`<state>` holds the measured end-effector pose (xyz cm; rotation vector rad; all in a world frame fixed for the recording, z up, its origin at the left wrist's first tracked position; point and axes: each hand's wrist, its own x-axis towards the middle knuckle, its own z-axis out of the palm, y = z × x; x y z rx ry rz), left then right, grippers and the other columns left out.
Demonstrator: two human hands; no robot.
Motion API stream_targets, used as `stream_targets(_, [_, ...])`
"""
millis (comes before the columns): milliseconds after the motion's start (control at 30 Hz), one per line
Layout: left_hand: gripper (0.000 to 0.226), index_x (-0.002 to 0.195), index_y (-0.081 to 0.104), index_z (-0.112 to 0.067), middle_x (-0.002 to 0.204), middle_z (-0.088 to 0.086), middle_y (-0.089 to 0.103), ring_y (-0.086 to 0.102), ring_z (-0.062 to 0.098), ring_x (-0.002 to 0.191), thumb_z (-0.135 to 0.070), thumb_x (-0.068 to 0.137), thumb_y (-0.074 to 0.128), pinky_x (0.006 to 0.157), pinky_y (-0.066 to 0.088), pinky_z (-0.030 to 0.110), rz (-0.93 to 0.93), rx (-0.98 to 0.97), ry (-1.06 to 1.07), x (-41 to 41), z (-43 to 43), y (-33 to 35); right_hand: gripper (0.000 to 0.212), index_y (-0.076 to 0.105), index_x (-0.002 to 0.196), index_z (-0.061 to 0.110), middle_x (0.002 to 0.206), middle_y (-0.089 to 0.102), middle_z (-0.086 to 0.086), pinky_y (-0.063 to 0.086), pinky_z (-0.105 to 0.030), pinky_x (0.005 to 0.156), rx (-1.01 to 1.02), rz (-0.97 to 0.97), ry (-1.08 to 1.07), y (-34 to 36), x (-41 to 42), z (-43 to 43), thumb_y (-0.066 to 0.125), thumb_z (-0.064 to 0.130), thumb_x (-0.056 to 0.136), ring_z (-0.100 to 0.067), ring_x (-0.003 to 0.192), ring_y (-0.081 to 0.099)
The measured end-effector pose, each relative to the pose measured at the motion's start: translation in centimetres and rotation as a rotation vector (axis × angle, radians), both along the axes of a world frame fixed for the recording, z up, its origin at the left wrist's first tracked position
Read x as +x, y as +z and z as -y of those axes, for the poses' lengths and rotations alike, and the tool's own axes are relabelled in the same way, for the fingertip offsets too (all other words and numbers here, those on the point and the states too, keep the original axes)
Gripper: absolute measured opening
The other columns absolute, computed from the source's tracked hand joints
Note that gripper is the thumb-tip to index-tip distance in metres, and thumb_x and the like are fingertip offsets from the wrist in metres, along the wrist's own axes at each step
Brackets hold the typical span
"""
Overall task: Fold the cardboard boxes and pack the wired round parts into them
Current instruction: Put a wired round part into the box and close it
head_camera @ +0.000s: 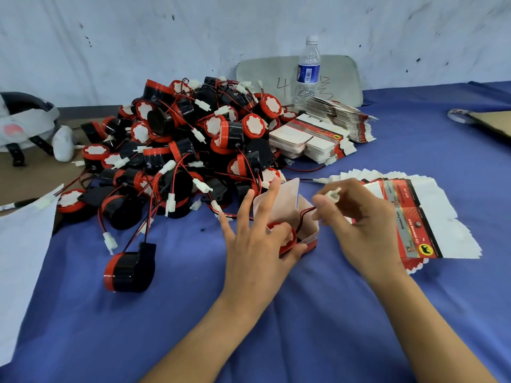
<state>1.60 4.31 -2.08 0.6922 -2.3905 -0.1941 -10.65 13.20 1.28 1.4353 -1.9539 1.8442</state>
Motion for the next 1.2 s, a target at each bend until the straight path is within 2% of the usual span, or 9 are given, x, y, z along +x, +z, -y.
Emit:
stream_targets(100, [0.030, 0.067, 0.063, -0.016, 0.156, -0.015, 0.014, 0.050, 0.029, 0.124, -0.040, 0.076, 0.078, 0.088, 0.049, 0.052, -0.086, 0.084, -0.082, 0.0, 0.3, -0.1, 0.013, 0.054, 0.092, 0.028, 0.077, 0.067, 0.009, 0.056, -0.035, 0.065, -0.015, -0.004, -0.091, -0.2, -0.1, 0.0, 0.060, 0.040, 0.089, -0.012, 0.071, 0.069])
stream_targets(200, [0.031, 0.066, 0.061, -0.015, 0.158, -0.020, 0.013, 0.049, 0.020, 0.122, -0.041, 0.078, 0.076, 0.062, 0.052, 0.030, -0.121, 0.092, -0.105, -0.1, 0.3, -0.2, 0.016, 0.044, 0.099, 0.033, 0.074, 0.068, 0.011, 0.048, -0.019, 0.062, 0.005, -0.048, -0.144, -0.5, -0.1, 0.1, 0.056, 0.040, 0.092, -0.008, 0.072, 0.067])
stream_targets(333, [0.030, 0.068, 0.061, -0.018, 0.158, -0.019, 0.014, 0.049, 0.017, 0.118, -0.042, 0.078, 0.076, 0.058, 0.051, 0.027, -0.131, 0.067, -0.110, -0.2, 0.4, -0.6, 0.021, 0.052, 0.108, 0.018, 0.081, 0.067, 0.009, 0.041, -0.006, 0.065, 0.037, -0.191, -0.158, -0.9, -0.1, 0.3, 0.049, 0.033, 0.095, -0.008, 0.073, 0.062])
stream_targets(467, [0.026, 0.071, 0.062, -0.021, 0.159, -0.017, 0.016, 0.045, 0.014, 0.123, -0.043, 0.080, 0.073, 0.057, 0.051, 0.027, -0.173, 0.064, -0.127, -0.2, 0.5, -0.9, 0.010, 0.065, 0.095, 0.010, 0.082, 0.066, 0.003, 0.050, -0.024, 0.062, 0.048, -0.301, -0.140, -1.3, 0.0, 0.8, 0.066, 0.016, 0.087, -0.016, 0.068, 0.063])
stream_targets(633, [0.030, 0.072, 0.060, -0.021, 0.160, -0.017, 0.013, 0.042, 0.013, 0.128, -0.049, 0.082, 0.058, 0.058, 0.050, 0.025, -0.194, 0.063, -0.151, -0.3, 0.6, -1.1, 0.011, 0.068, 0.079, 0.003, 0.073, 0.064, 0.004, 0.047, -0.023, 0.062, 0.071, -0.377, -0.149, -1.3, 0.0, 0.9, 0.074, 0.011, 0.081, -0.017, 0.068, 0.056])
stream_targets(733, [0.028, 0.075, 0.061, -0.021, 0.160, -0.017, 0.014, 0.041, 0.014, 0.132, -0.047, 0.083, 0.059, 0.059, 0.053, 0.028, -0.194, 0.082, -0.153, -0.2, 0.5, -1.2, 0.009, 0.066, 0.075, 0.003, 0.069, 0.050, 0.012, 0.042, -0.018, 0.061, 0.060, -0.374, -0.108, -1.0, 0.6, 0.8, 0.075, 0.003, 0.075, -0.016, 0.067, 0.051])
stream_targets(967, [0.027, 0.072, 0.060, -0.018, 0.160, -0.017, 0.012, 0.044, 0.018, 0.129, -0.040, 0.082, 0.071, 0.054, 0.052, 0.031, -0.183, 0.051, -0.143, -0.3, 0.4, -1.2, 0.018, 0.061, 0.070, 0.003, 0.061, 0.047, 0.014, 0.033, -0.018, 0.056, 0.300, -0.374, -0.132, -1.4, 0.6, 1.0, 0.075, -0.008, 0.069, -0.019, 0.068, 0.044])
stream_targets(1067, [0.029, 0.070, 0.058, -0.017, 0.159, -0.016, 0.014, 0.046, 0.017, 0.126, -0.041, 0.083, 0.070, 0.053, 0.049, 0.027, -0.180, 0.039, -0.139, -0.3, 0.4, -1.1, 0.016, 0.063, 0.071, 0.001, 0.063, 0.058, -0.002, 0.044, -0.029, 0.060, 0.368, -0.548, -0.152, -1.5, 0.2, 0.9, 0.077, -0.007, 0.070, -0.027, 0.071, 0.050])
stream_targets(1200, [0.028, 0.071, 0.060, -0.017, 0.159, -0.013, 0.017, 0.047, 0.016, 0.124, -0.041, 0.083, 0.064, 0.053, 0.044, 0.022, -0.171, 0.021, -0.128, -0.4, 0.2, -1.1, 0.012, 0.069, 0.072, 0.001, 0.070, 0.057, -0.010, 0.042, -0.029, 0.065, 0.364, -0.613, -0.158, -1.8, 0.0, 1.1, 0.079, -0.006, 0.070, -0.033, 0.073, 0.052])
